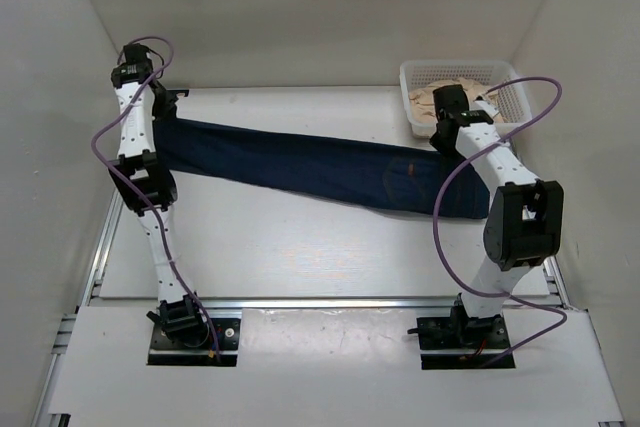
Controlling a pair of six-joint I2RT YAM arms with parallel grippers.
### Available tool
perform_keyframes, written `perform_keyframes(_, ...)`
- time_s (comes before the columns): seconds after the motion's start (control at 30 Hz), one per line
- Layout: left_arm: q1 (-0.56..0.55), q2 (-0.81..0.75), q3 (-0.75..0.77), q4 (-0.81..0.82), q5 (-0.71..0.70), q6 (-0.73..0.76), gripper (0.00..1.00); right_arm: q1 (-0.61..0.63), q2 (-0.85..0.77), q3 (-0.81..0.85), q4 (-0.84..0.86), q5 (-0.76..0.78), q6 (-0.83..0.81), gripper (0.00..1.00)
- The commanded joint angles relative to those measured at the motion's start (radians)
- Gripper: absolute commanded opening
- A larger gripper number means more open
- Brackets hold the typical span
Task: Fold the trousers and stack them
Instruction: Fold the trousers
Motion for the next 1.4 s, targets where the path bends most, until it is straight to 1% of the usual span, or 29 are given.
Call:
perform_keyframes(0.0, 0.005, -0.029, 0.06, 0.087, -0.015, -0.005, 0.1, -0.051, 0.008, 0.056, 0.009, 0.102, -0.004, 0.0)
perform_keyframes(0.13, 0.005, -0.166, -0.147, 0.101, -0.063, -0.005, 0.1, -0.051, -0.002, 0.044, 0.0, 0.09, -0.015, 0.0)
perform_keyframes(0.17, 0.005, -0.228, -0.183, 0.101, -0.081, -0.005, 0.1, -0.051, -0.025, 0.03, 0.0, 0.09, -0.015, 0.0)
perform_keyframes(0.2, 0.005, -0.259, -0.218, 0.101, -0.098, -0.005, 0.1, -0.051, -0.039, 0.015, 0.0, 0.09, -0.015, 0.0)
perform_keyframes(0.23, 0.014, -0.316, -0.281, 0.101, -0.109, 0.004, 0.1, -0.051, -0.07, -0.016, 0.0, 0.081, -0.015, 0.0)
perform_keyframes(0.33, 0.032, -0.378, -0.349, 0.101, -0.143, 0.026, 0.1, -0.051, -0.143, -0.068, 0.0, 0.081, -0.015, 0.0)
perform_keyframes(0.43, 0.042, -0.444, -0.418, 0.057, -0.189, 0.035, 0.1, -0.051, -0.225, -0.158, 0.0, 0.081, -0.024, 0.0)
perform_keyframes(0.57, 0.063, -0.549, -0.551, 0.044, -0.239, 0.035, 0.1, -0.051, -0.317, -0.231, 0.0, 0.07, -0.024, 0.0)
perform_keyframes(0.67, 0.072, -0.571, -0.599, 0.069, -0.239, 0.044, 0.1, -0.051, -0.363, -0.263, -0.009, 0.07, -0.024, 0.0)
perform_keyframes(0.8, 0.072, -0.548, -0.599, 0.056, -0.258, 0.044, 0.1, -0.051, -0.375, -0.263, -0.009, 0.07, -0.033, 0.0)
perform_keyframes(0.87, 0.072, -0.525, -0.561, 0.056, -0.258, 0.044, 0.1, -0.051, -0.375, -0.242, -0.009, 0.098, -0.042, 0.0)
perform_keyframes(0.97, 0.063, -0.441, -0.501, 0.056, -0.258, 0.044, 0.1, -0.051, -0.302, -0.211, 0.001, 0.107, -0.052, 0.0)
perform_keyframes(1.0, 0.053, -0.384, -0.452, 0.046, -0.258, 0.044, 0.1, -0.051, -0.282, -0.183, 0.01, 0.107, -0.052, 0.0)
perform_keyframes(1.07, 0.04, -0.321, -0.385, 0.031, -0.247, 0.044, 0.1, -0.051, -0.219, -0.156, 0.02, 0.107, -0.061, 0.0)
perform_keyframes(1.1, 0.04, -0.254, -0.305, 0.03, -0.247, 0.044, 0.1, -0.051, -0.195, -0.121, 0.02, 0.107, -0.061, 0.0)
perform_keyframes(1.17, 0.029, -0.177, -0.204, 0.02, -0.226, 0.044, 0.1, -0.06, -0.121, -0.076, 0.029, 0.116, -0.073, 0.0)
perform_keyframes(1.2, 0.019, -0.096, -0.085, 0.02, -0.192, 0.044, 0.1, -0.06, -0.095, -0.027, 0.043, 0.116, -0.073, 0.0)
perform_keyframes(1.23, 0.019, -0.055, -0.023, 0.02, -0.168, 0.044, 0.1, -0.06, -0.07, 0.004, 0.043, 0.136, -0.073, 0.02)
perform_keyframes(1.27, 0.019, -0.018, 0.034, 0.039, -0.137, 0.044, 0.1, -0.074, -0.023, 0.037, 0.053, 0.136, -0.082, 0.12)
perform_keyframes(1.3, 0.019, 0.007, 0.1, 0.052, -0.082, 0.035, 0.29, -0.083, -0.004, 0.101, 0.053, 0.107, -0.094, 0.49)
perform_keyframes(1.33, 0.019, 0.019, 0.1, 0.065, -0.056, 0.019, 0.4, -0.083, 0.008, 0.131, 0.053, 0.093, -0.104, 0.69)
perform_keyframes(1.37, 0.019, -0.003, 0.082, 0.087, -0.039, 0.018, 0.43, -0.083, 0.008, 0.151, 0.063, 0.079, -0.116, 0.81)
